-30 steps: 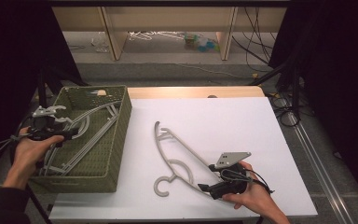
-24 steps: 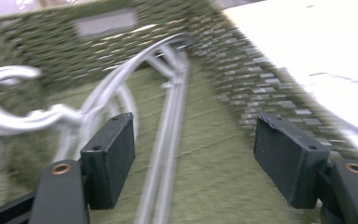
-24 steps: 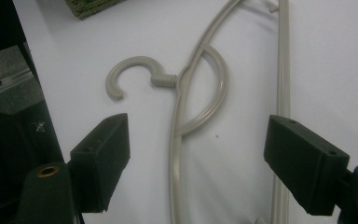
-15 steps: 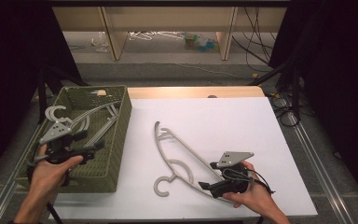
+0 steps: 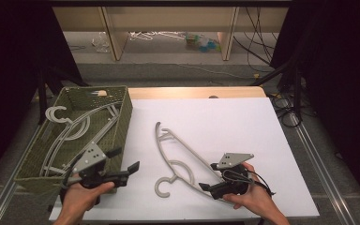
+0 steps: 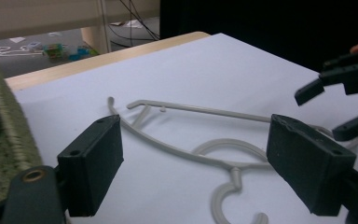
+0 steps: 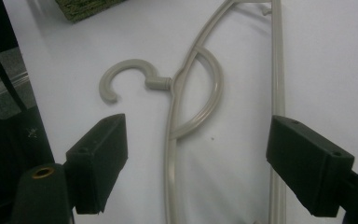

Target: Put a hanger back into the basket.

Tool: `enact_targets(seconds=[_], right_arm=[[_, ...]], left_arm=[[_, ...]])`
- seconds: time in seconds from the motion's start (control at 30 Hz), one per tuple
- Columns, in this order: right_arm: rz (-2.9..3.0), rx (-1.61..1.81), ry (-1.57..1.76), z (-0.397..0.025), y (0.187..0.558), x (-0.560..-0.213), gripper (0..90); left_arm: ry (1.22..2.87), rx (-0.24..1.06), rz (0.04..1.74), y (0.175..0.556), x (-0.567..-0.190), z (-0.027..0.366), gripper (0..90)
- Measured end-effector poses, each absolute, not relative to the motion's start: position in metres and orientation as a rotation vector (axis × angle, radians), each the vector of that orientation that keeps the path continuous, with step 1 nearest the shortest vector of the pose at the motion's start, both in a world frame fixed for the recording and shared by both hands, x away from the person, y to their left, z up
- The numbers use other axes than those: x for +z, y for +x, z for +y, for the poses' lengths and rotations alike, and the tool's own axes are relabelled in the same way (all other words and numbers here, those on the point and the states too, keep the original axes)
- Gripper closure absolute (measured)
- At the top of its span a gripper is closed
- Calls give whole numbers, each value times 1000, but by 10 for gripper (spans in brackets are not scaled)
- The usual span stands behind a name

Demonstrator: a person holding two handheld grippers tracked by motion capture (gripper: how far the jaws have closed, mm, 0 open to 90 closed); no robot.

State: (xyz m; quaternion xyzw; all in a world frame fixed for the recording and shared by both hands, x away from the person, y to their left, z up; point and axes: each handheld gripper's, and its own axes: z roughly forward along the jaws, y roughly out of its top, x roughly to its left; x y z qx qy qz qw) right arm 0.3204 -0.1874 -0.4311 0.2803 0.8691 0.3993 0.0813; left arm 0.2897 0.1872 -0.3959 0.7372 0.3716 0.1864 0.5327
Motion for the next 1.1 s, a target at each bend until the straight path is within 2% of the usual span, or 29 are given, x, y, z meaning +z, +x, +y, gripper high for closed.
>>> enact_targets(seconds=[0.27, 0.67, 1.1], right_arm=[[2621, 1156, 811, -180, 320, -440, 218], [2722, 1028, 779, -160, 324, -461, 265], [2848, 794, 752, -143, 332, -471, 566]], left_arm=[[1773, 387, 877, 282, -429, 177, 178], [1806, 402, 838, 283, -432, 176, 172], [1796, 369, 837, 282, -435, 172, 172]])
